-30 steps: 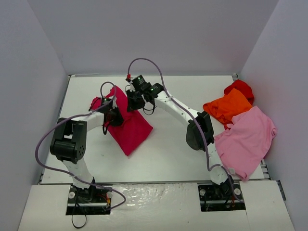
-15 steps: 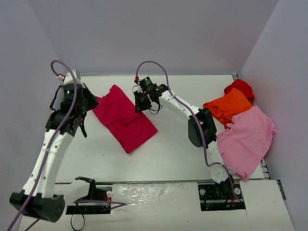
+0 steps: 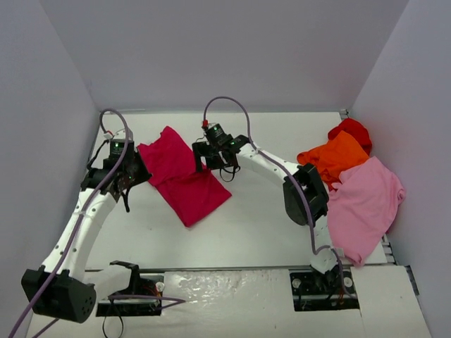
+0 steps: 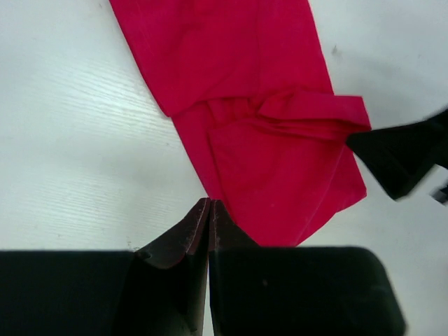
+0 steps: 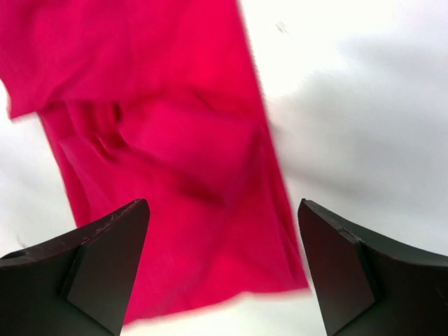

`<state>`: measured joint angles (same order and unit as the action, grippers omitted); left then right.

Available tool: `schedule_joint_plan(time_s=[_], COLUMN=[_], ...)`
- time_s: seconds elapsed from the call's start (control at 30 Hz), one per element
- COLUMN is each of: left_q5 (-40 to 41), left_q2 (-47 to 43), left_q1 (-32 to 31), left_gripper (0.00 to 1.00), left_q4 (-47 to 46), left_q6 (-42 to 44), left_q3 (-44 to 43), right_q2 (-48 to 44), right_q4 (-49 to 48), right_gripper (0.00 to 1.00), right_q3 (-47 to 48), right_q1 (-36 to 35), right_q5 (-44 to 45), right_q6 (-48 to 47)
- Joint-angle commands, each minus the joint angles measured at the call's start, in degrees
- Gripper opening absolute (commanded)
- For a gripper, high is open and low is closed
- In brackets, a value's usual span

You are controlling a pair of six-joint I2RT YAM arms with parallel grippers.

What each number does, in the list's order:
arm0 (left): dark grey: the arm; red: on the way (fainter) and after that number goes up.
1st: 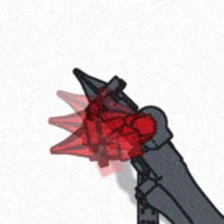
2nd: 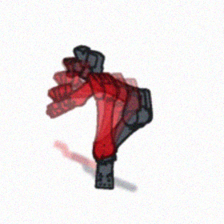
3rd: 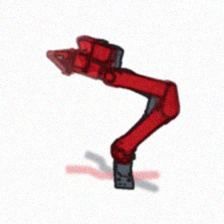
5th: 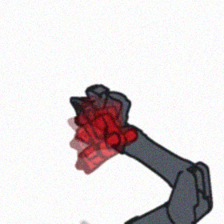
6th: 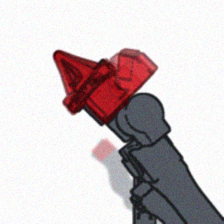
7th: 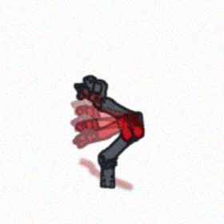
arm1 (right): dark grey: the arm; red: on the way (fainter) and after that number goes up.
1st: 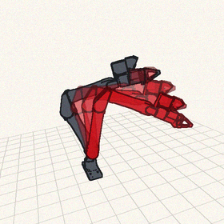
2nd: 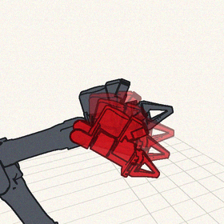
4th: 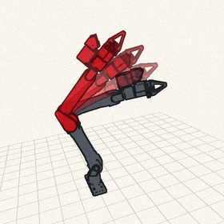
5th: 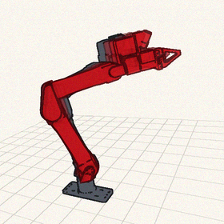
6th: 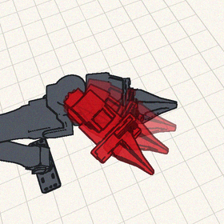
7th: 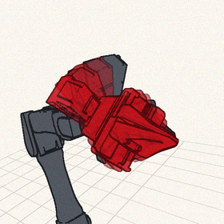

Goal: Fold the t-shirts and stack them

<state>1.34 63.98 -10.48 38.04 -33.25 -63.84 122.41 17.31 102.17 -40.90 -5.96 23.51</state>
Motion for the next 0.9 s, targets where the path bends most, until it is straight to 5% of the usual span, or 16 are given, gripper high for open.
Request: schedule_joint_plan(time_s=[0.0,0.17,0.3,0.57,0.87], left_q5=[-8.36,-12.72,-13.7,-10.67,-9.27], left_q2=[2.58,5.2,6.91,18.33,33.39], left_q1=[0.07,-0.13,-0.21,-0.16,-0.15], left_gripper=[0.0,0.0,0.0,0.0,0.39], left_q4=[-4.23,-8.33,-11.77,-17.53,-16.08], left_q6=[-1.54,-3.28,-4.16,-1.77,1.71], left_q3=[1.65,6.05,7.34,7.54,-1.9], right_q2=[-15.79,-22.47,-24.76,-25.22,-24.79], right_q4=[-1.59,-2.44,-4.8,-6.84,-7.26], right_gripper=[0.84,0.83,0.81,0.8,0.8], right_q3=[-11.78,-23.71,-27.88,-32.98,-34.11], right_q1=[0.5,0.35,-0.57,-5.8,-7.23], right_q5=[8.95,9.62,2.52,2.28,2.04], right_q6=[0.15,1.52,4.4,6.44,6.84])
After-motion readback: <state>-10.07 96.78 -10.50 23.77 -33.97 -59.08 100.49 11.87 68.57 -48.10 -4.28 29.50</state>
